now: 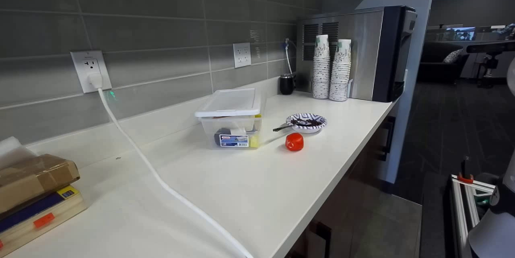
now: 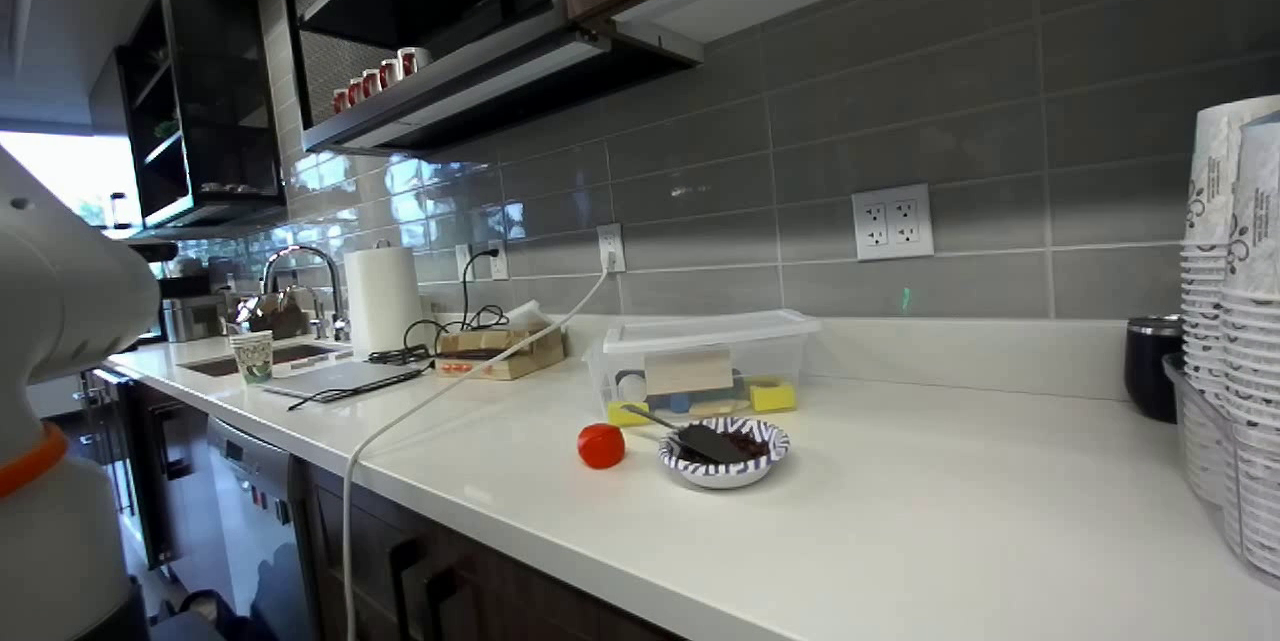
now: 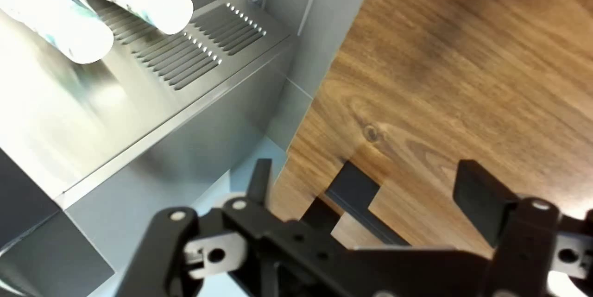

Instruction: Open the left upper cabinet door then close it.

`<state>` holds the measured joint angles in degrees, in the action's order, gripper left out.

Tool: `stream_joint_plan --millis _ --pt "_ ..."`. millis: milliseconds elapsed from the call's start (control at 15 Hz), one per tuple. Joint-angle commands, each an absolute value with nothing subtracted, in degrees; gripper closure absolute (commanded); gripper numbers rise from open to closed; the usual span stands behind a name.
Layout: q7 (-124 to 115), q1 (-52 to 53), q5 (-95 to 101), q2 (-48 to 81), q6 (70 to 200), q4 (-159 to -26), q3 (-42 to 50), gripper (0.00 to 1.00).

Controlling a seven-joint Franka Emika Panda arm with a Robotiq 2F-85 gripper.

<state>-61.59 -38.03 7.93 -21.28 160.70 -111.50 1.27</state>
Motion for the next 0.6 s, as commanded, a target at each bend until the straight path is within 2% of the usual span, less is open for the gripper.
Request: stream_joint_plan --millis 0,533 --pt "-61.18 -34.43 5.51 -17.75 161.76 -107.37 3.4 0.0" --pt "-60.49 -33.58 3.15 -20.52 160.22 -107.29 5.55 0.0"
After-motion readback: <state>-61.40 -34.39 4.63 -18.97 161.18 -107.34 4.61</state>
